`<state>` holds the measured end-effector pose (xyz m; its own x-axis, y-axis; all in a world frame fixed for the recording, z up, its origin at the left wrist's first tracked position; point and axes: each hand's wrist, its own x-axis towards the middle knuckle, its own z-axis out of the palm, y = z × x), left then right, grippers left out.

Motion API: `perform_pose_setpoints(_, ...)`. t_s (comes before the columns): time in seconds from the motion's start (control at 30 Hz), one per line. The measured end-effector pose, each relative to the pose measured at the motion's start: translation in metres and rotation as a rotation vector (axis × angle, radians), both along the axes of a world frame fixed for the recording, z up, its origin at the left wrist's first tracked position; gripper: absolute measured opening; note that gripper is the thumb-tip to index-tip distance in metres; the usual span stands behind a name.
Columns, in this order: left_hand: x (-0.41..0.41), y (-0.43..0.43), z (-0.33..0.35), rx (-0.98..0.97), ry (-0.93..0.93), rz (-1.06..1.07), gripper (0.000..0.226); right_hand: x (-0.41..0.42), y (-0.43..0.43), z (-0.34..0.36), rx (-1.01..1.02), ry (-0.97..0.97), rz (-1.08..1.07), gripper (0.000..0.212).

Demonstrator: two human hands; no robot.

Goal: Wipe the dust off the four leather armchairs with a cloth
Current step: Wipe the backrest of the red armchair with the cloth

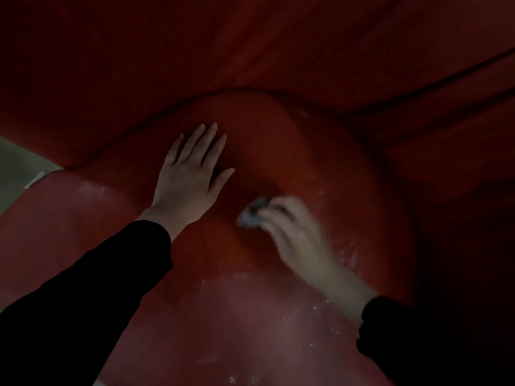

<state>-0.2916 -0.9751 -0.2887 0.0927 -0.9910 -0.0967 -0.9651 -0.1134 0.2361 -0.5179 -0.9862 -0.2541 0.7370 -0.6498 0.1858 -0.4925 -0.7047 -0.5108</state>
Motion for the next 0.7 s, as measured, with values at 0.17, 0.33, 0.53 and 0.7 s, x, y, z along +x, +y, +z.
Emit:
perform_pose_setpoints(0.17,-0.002,0.002,-0.003,-0.008,-0.028,0.01,0.067,0.022,-0.11,0.008,-0.131,0.004,-0.552,0.024)
perform_pose_setpoints(0.33,-0.001,0.002,-0.005,-0.039,-0.016,0.011,0.066,0.036,-0.164,-0.006,0.066,0.017,-1.205,0.025)
perform_pose_setpoints(0.53,-0.001,0.001,-0.01,-0.068,-0.025,0.01,0.065,0.038,-0.172,-0.018,0.159,0.115,-1.181,0.026)
perform_pose_setpoints(0.7,-0.002,0.001,-0.012,-0.08,-0.029,0.022,0.065,0.049,-0.172,-0.022,0.102,0.096,-0.719,0.024)
